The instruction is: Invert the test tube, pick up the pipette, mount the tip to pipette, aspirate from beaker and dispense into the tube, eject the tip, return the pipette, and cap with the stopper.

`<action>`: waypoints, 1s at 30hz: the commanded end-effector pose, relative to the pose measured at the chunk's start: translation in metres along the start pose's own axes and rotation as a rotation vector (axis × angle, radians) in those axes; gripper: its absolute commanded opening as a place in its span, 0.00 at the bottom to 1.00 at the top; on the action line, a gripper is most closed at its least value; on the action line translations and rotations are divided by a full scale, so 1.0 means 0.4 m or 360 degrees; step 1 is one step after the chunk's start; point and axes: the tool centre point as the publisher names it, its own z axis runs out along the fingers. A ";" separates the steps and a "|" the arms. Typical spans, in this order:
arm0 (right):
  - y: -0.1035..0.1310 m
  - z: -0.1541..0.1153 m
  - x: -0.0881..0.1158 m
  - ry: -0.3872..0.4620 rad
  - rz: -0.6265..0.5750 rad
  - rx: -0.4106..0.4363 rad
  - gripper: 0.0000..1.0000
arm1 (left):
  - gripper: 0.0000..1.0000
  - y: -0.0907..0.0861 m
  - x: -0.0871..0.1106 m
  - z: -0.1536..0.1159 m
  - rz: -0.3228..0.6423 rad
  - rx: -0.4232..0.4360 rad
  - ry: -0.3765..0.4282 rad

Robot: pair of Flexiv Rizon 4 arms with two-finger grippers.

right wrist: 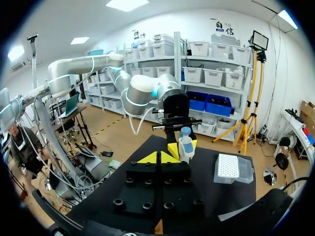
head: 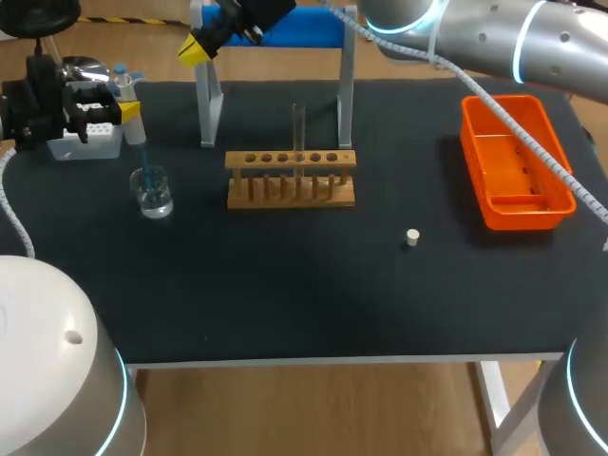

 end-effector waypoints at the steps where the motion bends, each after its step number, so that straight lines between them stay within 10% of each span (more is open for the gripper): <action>1: 0.006 0.023 -0.039 0.0025 -0.0006 -0.0014 0.00 | 0.00 0.000 0.002 0.000 0.0001 0.0002 -0.0005; 30: 0.109 0.146 -0.101 -0.0065 -0.0001 -0.0166 0.00 | 0.00 0.000 0.002 0.000 0.0001 0.0002 -0.0005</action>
